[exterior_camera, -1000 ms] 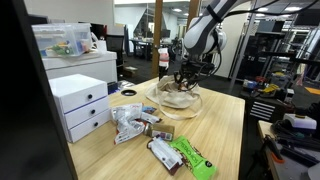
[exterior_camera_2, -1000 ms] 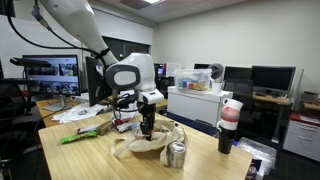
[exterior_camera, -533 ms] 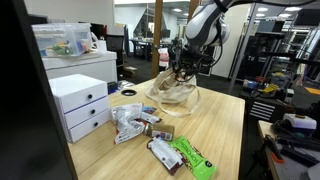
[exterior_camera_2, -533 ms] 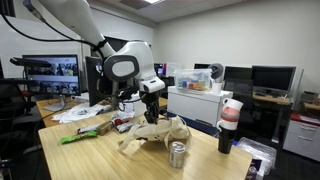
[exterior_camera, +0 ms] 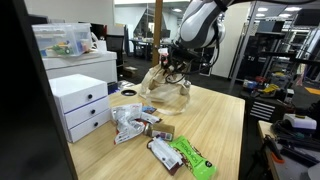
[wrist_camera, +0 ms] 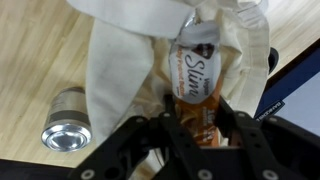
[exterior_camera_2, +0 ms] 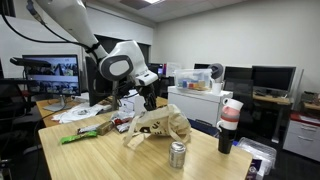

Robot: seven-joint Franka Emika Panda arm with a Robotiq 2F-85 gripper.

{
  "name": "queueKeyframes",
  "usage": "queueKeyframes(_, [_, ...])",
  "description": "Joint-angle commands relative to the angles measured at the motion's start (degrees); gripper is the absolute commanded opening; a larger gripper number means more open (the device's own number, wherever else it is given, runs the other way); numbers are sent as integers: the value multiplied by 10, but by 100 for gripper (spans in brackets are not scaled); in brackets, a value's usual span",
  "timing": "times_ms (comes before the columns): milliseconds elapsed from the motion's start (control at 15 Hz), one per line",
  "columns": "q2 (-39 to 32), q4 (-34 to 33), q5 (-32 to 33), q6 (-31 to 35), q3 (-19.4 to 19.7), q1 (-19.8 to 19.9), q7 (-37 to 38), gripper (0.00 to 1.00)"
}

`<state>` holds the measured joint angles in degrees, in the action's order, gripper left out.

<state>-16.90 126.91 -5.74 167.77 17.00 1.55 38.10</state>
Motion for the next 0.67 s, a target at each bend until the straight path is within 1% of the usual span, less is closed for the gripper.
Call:
queueKeyframes(0, [-23,12,106,53,76,-86,73,17])
queueKeyframes(67, [-34,10,136,61,102,-115,92,17])
queueKeyframes(133, [-48,7,168,75,138,-152,115,17])
queueKeyframes(267, [-74,3,208,95,197,-216,145,17])
queueKeyframes(333, [-93,-1,225,110,237,-258,161,17])
queueKeyframes(467, [-113,0,230,118,278,-310,169,17])
queueKeyframes(600, [-113,7,220,116,289,-338,161,17])
